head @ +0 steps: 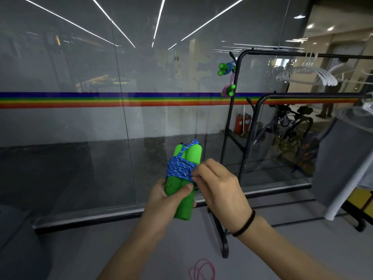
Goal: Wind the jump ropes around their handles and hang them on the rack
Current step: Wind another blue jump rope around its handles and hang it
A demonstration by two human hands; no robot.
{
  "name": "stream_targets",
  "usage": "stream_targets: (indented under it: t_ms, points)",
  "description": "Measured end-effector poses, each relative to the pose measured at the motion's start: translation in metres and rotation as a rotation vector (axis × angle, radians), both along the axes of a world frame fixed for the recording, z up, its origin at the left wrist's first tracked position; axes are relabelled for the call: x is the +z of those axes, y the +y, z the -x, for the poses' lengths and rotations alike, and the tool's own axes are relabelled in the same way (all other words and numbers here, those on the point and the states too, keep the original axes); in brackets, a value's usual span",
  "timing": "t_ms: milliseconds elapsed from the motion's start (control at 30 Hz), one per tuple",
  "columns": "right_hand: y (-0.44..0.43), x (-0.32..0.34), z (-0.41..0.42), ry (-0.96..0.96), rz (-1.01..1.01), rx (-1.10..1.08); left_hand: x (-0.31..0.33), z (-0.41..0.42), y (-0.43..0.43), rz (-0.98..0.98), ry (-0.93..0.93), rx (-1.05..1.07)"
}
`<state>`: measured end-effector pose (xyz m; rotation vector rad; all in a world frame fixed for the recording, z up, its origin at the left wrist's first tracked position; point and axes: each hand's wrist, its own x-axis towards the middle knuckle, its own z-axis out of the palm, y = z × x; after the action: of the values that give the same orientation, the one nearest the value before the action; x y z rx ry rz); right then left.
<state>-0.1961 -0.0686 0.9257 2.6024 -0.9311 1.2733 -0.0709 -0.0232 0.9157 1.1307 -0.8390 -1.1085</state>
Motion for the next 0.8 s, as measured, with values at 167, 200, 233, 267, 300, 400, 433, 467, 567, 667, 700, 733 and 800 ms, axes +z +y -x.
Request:
stream_targets:
  t_ms: [167,200,233,267,300,400,433,467,567,667,700,733,800]
  points:
    - [-0.008,0.004,0.009,-0.172,-0.215,0.187,0.000,-0.004,-0.001,-0.020,0.003,-0.013]
    - [-0.010,0.006,0.011,-0.205,-0.282,0.198,-0.001,-0.004,-0.001,-0.020,-0.008,-0.012]
    - [-0.013,0.007,0.012,-0.225,-0.340,0.201,-0.002,-0.004,-0.001,-0.016,-0.019,-0.012]
    - [-0.014,0.008,0.012,-0.228,-0.379,0.198,-0.002,-0.004,-0.001,-0.009,-0.027,-0.010]
    - [-0.015,0.008,0.012,-0.218,-0.398,0.190,-0.002,-0.003,-0.002,-0.001,-0.035,-0.005]
    - [-0.017,0.010,0.012,-0.143,-0.357,0.154,-0.002,-0.003,-0.004,0.002,-0.049,0.007]
    - [-0.017,0.010,0.011,-0.112,-0.336,0.145,-0.003,-0.004,-0.005,-0.001,-0.052,0.006]
    - [-0.017,0.011,0.011,-0.082,-0.324,0.138,-0.003,-0.004,-0.005,-0.006,-0.055,0.007]
    - [-0.017,0.011,0.008,0.010,-0.318,0.100,-0.006,-0.004,-0.007,-0.016,-0.053,0.008]
    - [-0.016,0.010,0.008,0.146,-0.374,0.079,-0.008,-0.006,-0.006,-0.026,-0.060,0.013]
    - [-0.016,0.010,0.009,0.182,-0.382,0.101,-0.009,-0.007,-0.006,-0.031,-0.062,0.012]
    - [-0.016,0.011,0.009,0.202,-0.389,0.128,-0.009,-0.008,-0.006,-0.039,-0.065,0.012]
    - [-0.015,0.014,0.012,0.174,-0.421,0.178,-0.009,-0.010,-0.004,-0.054,-0.086,-0.003]
